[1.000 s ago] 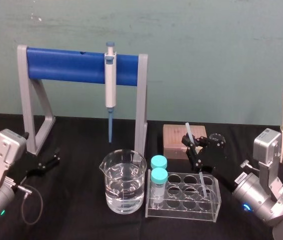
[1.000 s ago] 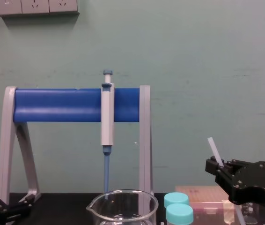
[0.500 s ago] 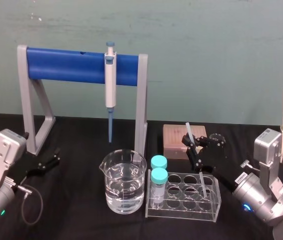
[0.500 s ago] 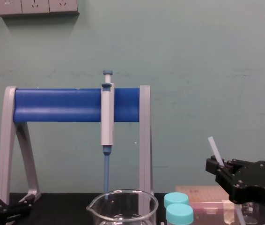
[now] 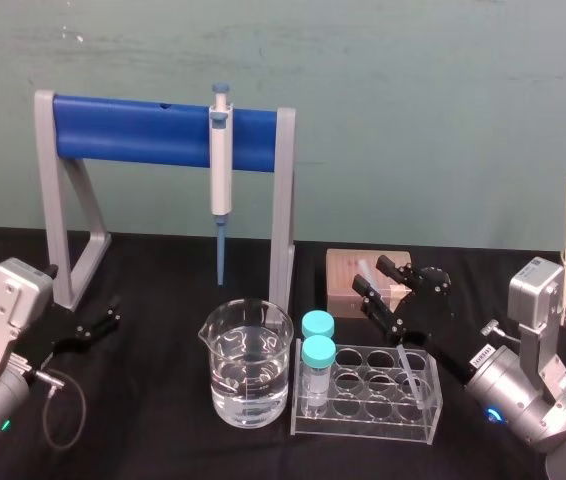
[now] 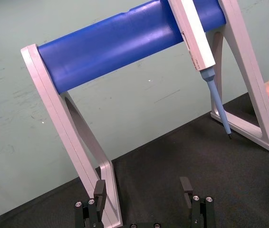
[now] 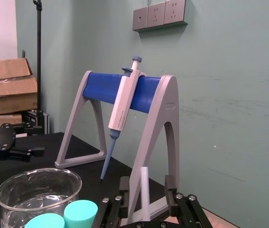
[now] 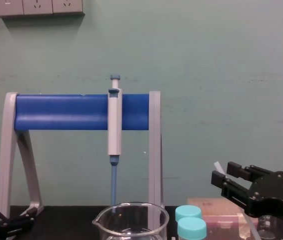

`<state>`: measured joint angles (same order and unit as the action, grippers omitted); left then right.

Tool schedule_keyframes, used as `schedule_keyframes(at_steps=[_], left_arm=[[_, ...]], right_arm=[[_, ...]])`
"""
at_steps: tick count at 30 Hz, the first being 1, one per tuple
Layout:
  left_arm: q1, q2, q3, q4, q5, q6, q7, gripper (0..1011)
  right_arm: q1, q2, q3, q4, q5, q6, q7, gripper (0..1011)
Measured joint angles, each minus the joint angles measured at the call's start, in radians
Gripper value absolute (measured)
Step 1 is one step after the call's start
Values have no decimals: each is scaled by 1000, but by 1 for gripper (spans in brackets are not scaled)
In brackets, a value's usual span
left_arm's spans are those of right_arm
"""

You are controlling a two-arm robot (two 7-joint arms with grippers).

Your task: Pick up the stirring rod with one hand, then place it down.

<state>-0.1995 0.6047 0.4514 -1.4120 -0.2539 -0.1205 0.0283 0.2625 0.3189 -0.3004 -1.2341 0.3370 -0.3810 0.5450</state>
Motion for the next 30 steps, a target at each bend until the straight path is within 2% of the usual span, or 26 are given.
schedule_keyframes(at_steps=[3,5,7,9,18,30], left_arm=[[0,0,0,0,0,0,0,1000],[0,0,0,0,0,0,0,1000],[0,0,0,0,0,0,0,1000],[0,0,0,0,0,0,0,1000],[0,0,0,0,0,0,0,1000],[0,0,0,0,0,0,0,1000]], right_arm=[[0,0,0,0,0,0,0,499],[0,0,0,0,0,0,0,609],[0,0,0,0,0,0,0,643],[0,0,0,0,0,0,1,729],[0,0,0,0,0,0,0,985],[1,0,0,1,3,-4,6,1003]])
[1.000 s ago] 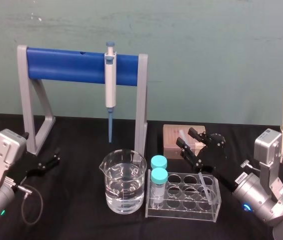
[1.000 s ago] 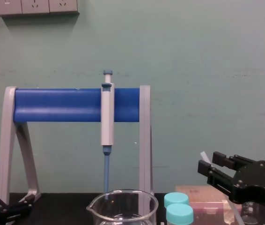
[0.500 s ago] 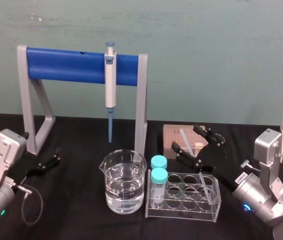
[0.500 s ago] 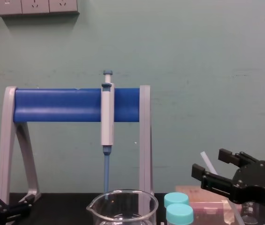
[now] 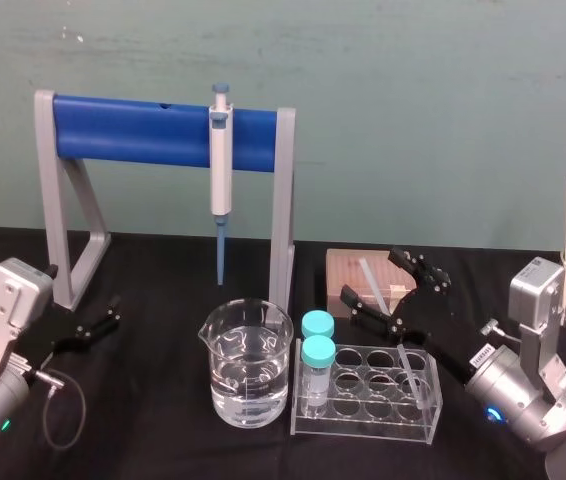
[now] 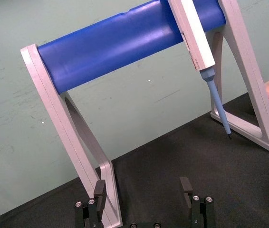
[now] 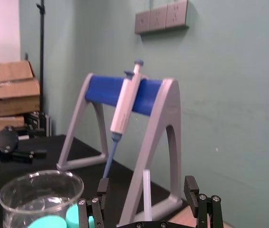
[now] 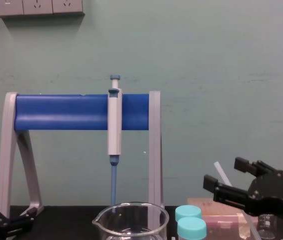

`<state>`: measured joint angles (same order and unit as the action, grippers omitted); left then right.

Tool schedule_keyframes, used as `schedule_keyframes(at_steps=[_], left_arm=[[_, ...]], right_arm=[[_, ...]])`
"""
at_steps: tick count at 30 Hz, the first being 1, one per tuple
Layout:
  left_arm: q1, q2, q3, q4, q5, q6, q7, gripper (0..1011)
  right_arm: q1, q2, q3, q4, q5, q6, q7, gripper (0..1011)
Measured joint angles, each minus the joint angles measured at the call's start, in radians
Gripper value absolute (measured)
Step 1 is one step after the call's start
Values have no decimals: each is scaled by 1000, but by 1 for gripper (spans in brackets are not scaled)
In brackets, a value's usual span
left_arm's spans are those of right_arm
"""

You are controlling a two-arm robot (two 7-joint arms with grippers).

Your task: Pick up the stirring rod with one hand, then place it down.

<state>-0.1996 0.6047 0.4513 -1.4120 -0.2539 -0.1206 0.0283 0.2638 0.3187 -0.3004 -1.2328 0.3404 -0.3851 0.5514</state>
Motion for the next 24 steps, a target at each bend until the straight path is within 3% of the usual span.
schedule_keyframes(at_steps=[6,13,18,24], left_arm=[[0,0,0,0,0,0,0,1000],[0,0,0,0,0,0,0,1000],[0,0,0,0,0,0,0,1000],[0,0,0,0,0,0,0,1001]], right_arm=[[8,-10,11,-2,25,-54,22,1003],[-13,-32,49,-48,7,-111,-40,1003],[-39,-44,83,-90,-16,-105,-97,1003],[-88,-50,134,-145,-54,-53,-173,1003]])
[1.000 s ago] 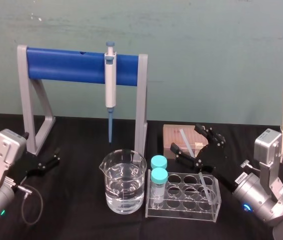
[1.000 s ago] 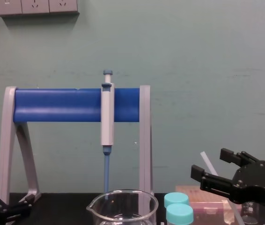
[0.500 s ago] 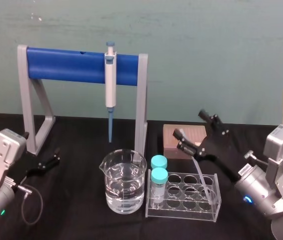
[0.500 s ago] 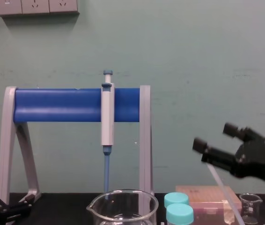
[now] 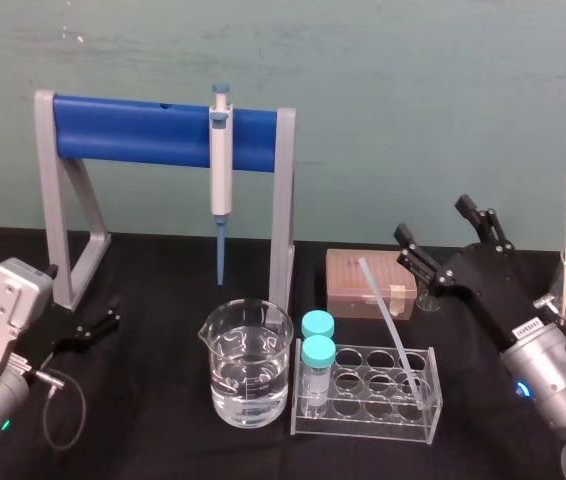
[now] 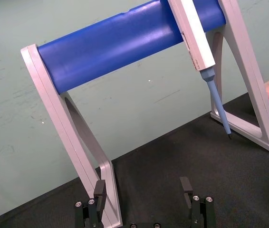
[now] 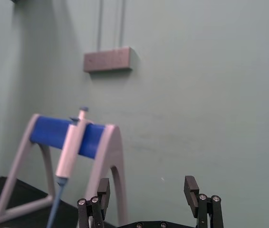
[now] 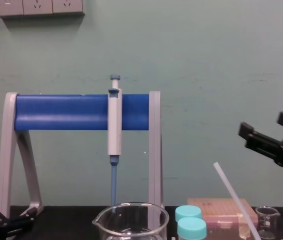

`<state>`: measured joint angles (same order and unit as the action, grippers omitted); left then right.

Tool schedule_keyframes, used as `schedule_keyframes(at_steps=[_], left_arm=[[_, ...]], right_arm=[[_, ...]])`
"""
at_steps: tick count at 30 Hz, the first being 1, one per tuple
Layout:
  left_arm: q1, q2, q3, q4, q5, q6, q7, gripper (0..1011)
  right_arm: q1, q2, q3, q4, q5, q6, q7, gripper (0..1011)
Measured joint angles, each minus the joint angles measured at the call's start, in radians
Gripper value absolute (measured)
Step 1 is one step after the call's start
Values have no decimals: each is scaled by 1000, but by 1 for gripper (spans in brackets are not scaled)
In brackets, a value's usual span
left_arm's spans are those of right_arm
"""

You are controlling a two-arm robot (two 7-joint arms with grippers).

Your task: Pick up the stirring rod with one hand, then place it down.

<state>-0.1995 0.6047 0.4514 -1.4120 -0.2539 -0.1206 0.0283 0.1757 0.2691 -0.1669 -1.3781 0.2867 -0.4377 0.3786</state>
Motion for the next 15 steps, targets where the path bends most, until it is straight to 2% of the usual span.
schedule_keyframes(at_steps=[10,13,14,15], left_arm=[[0,0,0,0,0,0,0,1000],[0,0,0,0,0,0,0,1000],[0,0,0,0,0,0,0,1000],[0,0,0,0,0,0,0,1000]], right_arm=[[-74,9,54,-46,-62,100,-79,1003],[-88,11,62,-52,-87,163,-102,1003],[-88,11,62,-52,-87,163,-102,1003],[-90,12,62,-53,-95,192,-106,1003]])
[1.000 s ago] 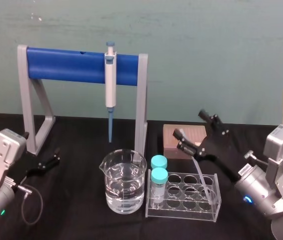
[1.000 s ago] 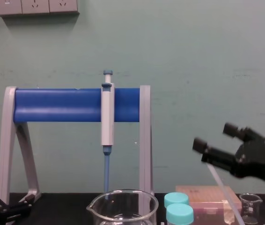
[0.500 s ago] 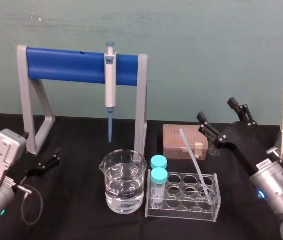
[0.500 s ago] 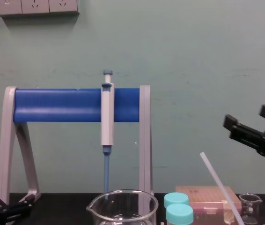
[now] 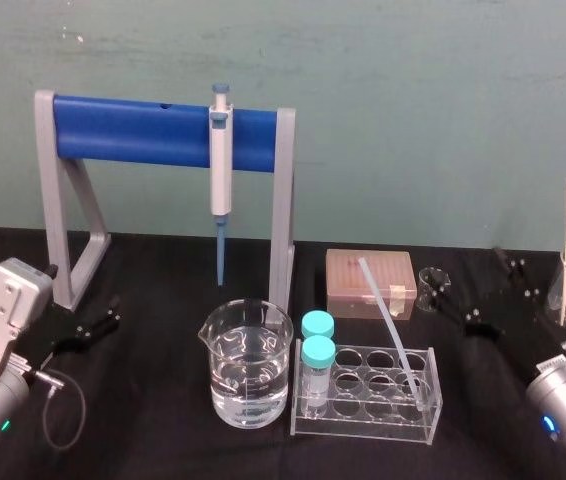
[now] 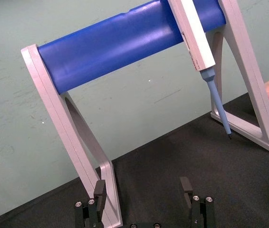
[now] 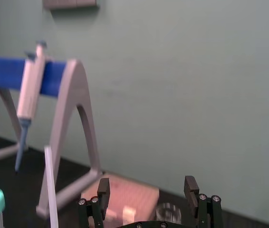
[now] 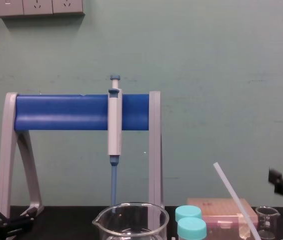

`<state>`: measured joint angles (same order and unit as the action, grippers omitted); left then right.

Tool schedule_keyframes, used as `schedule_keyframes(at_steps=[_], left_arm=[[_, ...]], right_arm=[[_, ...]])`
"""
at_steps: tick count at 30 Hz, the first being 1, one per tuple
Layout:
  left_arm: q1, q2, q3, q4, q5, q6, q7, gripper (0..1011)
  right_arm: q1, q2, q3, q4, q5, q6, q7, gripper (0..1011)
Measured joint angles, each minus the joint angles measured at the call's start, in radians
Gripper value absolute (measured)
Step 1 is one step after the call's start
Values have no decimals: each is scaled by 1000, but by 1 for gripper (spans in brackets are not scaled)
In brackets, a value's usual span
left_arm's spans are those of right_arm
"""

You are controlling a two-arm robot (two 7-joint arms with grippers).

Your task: Pick up the stirring rod with one hand, then place it down.

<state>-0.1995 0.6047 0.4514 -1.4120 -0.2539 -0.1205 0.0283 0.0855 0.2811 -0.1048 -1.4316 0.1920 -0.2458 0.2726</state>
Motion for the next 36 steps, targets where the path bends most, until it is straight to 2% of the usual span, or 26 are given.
schedule_keyframes(at_steps=[6,36], left_arm=[[0,0,0,0,0,0,0,1000],[0,0,0,0,0,0,0,1000]], right_arm=[[-2,3,-6,1,-17,78,-4,1003],[-3,3,-4,1,-17,65,-5,1003]])
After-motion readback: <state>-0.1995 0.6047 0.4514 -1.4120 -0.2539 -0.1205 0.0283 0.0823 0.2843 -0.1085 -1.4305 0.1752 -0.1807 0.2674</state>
